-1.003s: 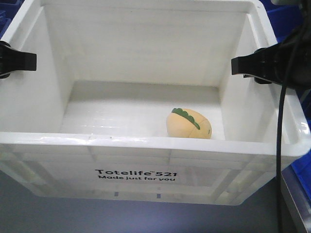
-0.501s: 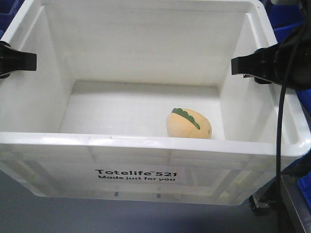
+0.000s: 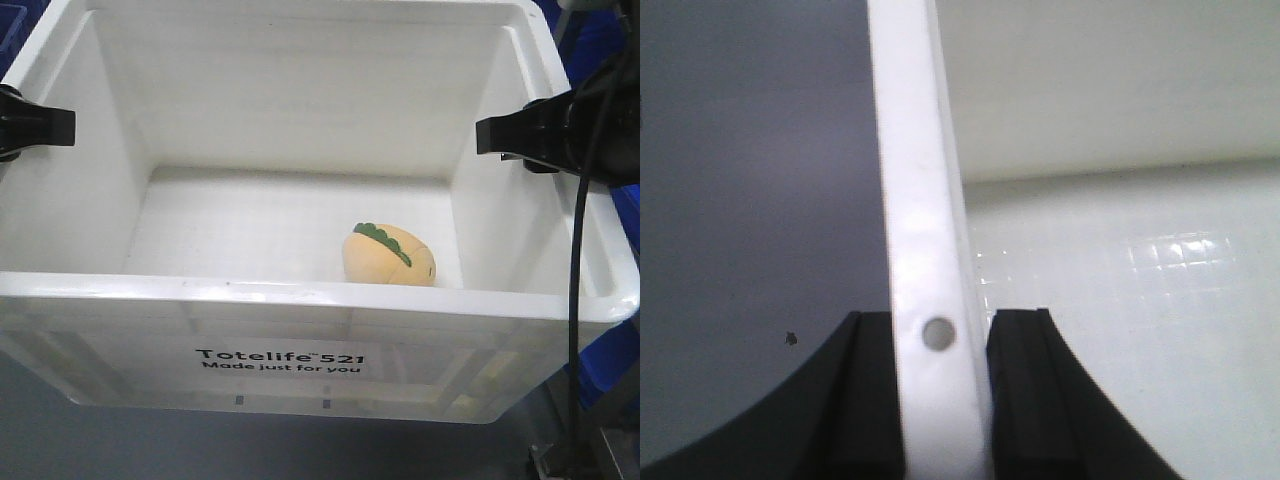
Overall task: Place moving items into box and shelve
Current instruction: 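Hold the tote level with both grippers while driving along the blue bins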
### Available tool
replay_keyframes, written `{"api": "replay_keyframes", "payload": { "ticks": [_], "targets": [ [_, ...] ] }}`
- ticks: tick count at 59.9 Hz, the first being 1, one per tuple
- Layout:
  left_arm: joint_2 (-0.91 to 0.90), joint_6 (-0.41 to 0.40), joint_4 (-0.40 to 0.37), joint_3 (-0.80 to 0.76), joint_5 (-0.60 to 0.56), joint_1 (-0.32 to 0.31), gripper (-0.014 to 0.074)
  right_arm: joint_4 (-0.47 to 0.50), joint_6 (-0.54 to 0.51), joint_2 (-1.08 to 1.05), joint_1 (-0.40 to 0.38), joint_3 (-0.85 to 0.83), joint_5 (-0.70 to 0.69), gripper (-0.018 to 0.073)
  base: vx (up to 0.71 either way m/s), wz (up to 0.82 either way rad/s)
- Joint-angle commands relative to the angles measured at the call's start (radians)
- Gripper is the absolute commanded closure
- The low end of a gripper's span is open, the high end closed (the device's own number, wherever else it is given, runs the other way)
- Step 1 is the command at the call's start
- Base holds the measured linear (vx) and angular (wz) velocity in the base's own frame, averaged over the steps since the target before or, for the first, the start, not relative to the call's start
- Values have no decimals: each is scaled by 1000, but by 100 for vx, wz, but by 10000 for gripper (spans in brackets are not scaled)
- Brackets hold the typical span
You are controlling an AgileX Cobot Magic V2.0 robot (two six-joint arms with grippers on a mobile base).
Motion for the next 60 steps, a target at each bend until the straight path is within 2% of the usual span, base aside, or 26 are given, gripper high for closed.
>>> {"api": "replay_keyframes", "payload": {
  "ticks": [1,60],
  "targets": [
    [-36,-1,40,-41,-135,-6,456,-94,34,-27,-12,-39,-64,412,28,-3],
    [-36,-1,40,-41,-135,-6,456,-94,34,-27,-12,-39,-64,412,29,-4]
  ]
}}
